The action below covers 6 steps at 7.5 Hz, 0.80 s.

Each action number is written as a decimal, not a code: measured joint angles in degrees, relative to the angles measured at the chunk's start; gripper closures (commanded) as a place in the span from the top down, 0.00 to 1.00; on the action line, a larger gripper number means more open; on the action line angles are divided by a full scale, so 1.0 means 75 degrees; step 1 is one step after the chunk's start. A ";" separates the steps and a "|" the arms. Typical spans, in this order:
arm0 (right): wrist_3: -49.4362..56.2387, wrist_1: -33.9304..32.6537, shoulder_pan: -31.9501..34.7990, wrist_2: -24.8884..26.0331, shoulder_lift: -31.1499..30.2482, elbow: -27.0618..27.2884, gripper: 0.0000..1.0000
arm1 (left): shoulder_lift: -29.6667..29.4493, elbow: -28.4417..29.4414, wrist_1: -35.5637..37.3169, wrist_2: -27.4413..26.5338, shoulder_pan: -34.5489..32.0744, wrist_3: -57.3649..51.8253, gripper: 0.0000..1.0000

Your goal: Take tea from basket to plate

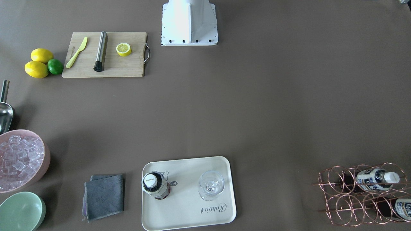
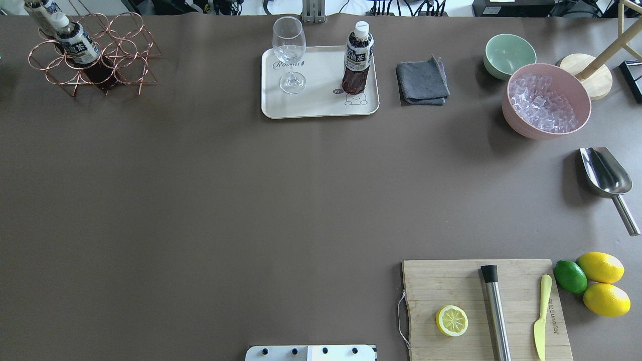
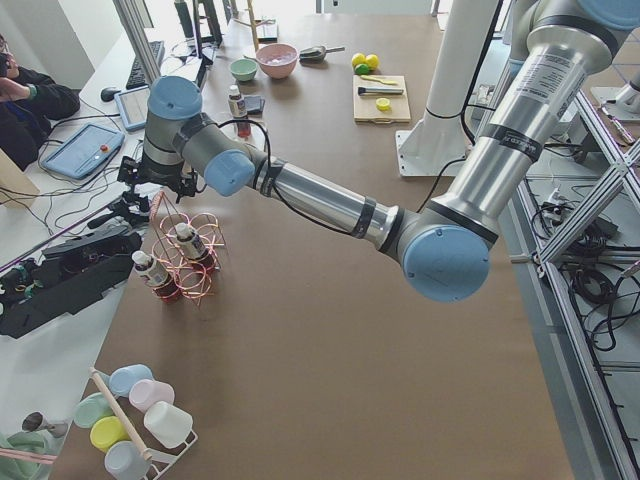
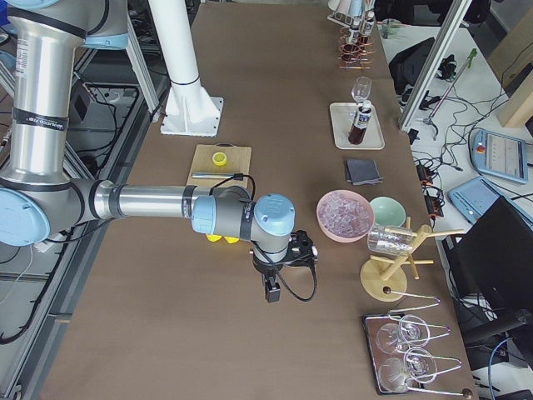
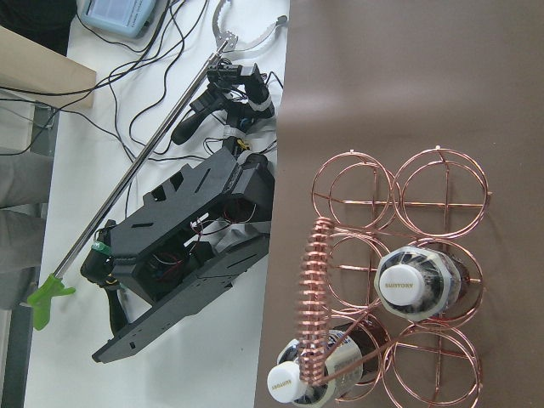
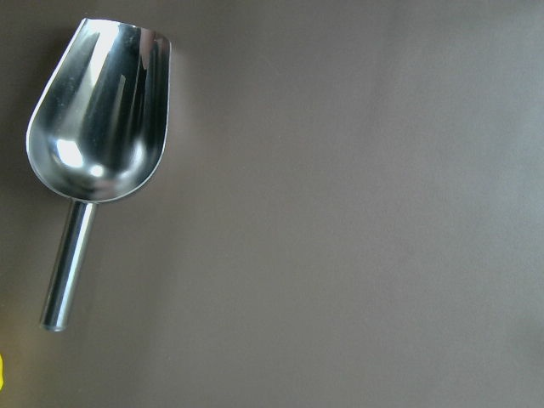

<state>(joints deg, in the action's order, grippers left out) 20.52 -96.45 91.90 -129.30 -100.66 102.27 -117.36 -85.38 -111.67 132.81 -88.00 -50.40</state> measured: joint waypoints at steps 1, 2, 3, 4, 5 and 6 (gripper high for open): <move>0.0004 -0.0020 0.0077 -0.0081 -0.0065 0.0031 1.00 | 0.0434 -0.0498 0.0146 0.0427 -0.0256 0.0616 0.97; 0.0005 -0.0021 0.0158 -0.0249 -0.0166 0.0054 1.00 | 0.0839 -0.0840 0.0244 0.0811 -0.0399 0.1386 0.97; 0.0005 0.0002 0.0223 -0.0359 -0.0200 0.0061 1.00 | 0.1100 -0.1088 0.0305 0.1021 -0.0470 0.2383 0.97; 0.0006 0.0023 0.0254 -0.0411 -0.0200 0.0075 1.00 | 0.1242 -0.1314 0.0447 0.1092 -0.0495 0.3648 0.98; 0.0006 0.0032 0.0265 -0.0433 -0.0192 0.0083 1.00 | 0.1296 -0.1464 0.0711 0.1110 -0.0480 0.4871 0.97; 0.0006 0.0031 0.0260 -0.0446 -0.0176 0.0107 1.00 | 0.1304 -0.1627 0.1138 0.1122 -0.0442 0.5826 0.98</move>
<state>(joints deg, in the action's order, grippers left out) 20.57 -96.21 93.85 -132.65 -101.98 103.07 -107.58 -97.58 -103.13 141.22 -91.32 -6.70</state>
